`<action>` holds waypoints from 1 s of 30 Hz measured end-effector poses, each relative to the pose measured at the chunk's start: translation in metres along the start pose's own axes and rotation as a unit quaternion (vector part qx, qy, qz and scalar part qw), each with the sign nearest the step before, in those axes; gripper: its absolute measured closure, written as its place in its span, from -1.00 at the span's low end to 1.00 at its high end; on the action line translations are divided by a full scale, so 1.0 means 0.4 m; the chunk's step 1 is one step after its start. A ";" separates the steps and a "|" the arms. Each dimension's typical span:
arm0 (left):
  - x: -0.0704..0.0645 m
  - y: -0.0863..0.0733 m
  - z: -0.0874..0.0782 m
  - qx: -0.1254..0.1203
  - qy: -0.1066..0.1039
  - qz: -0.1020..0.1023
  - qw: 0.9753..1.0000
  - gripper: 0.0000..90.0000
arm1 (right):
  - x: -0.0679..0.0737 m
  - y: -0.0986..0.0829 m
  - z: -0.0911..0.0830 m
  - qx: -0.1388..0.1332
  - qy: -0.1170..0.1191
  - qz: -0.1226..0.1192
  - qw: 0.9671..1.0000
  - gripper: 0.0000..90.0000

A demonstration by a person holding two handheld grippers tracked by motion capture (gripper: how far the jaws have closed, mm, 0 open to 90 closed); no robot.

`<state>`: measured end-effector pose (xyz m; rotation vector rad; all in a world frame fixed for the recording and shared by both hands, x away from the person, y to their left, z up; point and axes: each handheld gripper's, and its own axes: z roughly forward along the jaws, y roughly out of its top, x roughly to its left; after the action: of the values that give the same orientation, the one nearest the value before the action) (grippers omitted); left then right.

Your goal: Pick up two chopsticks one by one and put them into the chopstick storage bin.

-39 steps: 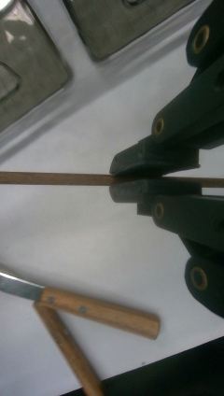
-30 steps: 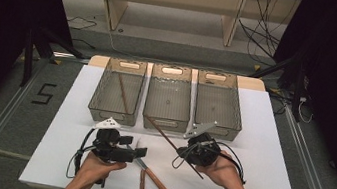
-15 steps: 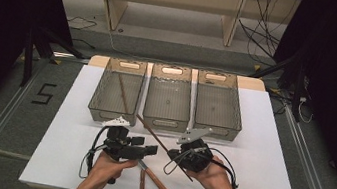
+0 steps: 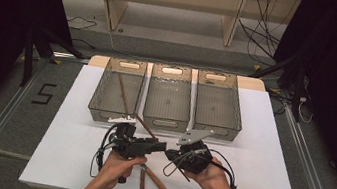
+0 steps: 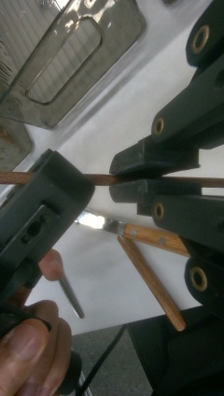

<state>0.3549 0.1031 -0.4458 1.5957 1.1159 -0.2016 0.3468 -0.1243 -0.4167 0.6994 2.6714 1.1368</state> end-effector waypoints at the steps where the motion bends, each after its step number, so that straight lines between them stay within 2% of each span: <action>1: 0.000 0.000 0.000 0.000 -0.002 0.000 1.000 0.11 | 0.000 0.000 0.000 0.000 0.000 0.000 1.000 0.90; 10: 0.004 -0.001 0.000 -0.007 -0.019 -0.006 1.000 0.42 | 0.003 0.000 -0.001 -0.005 0.000 -0.001 1.000 0.90; 18: 0.010 -0.003 0.001 -0.009 -0.033 -0.022 0.999 0.72 | 0.006 0.001 -0.002 -0.010 0.003 -0.003 1.000 0.90; 23: 0.013 -0.002 -0.002 -0.009 -0.054 -0.035 0.998 0.84 | 0.008 0.000 -0.004 -0.014 0.005 -0.001 1.000 0.90; 28: 0.010 0.000 -0.006 -0.008 -0.061 -0.038 0.997 0.87 | 0.009 0.000 -0.008 -0.018 0.007 -0.002 1.000 0.88; 30: 0.010 0.004 -0.011 -0.008 -0.054 -0.022 0.998 0.87 | 0.008 -0.001 -0.014 -0.019 0.008 -0.003 1.000 0.81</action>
<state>0.3566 0.1089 -0.4456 1.5282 1.0683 -0.3037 0.3421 -0.1266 -0.4128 0.6793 2.6558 1.1918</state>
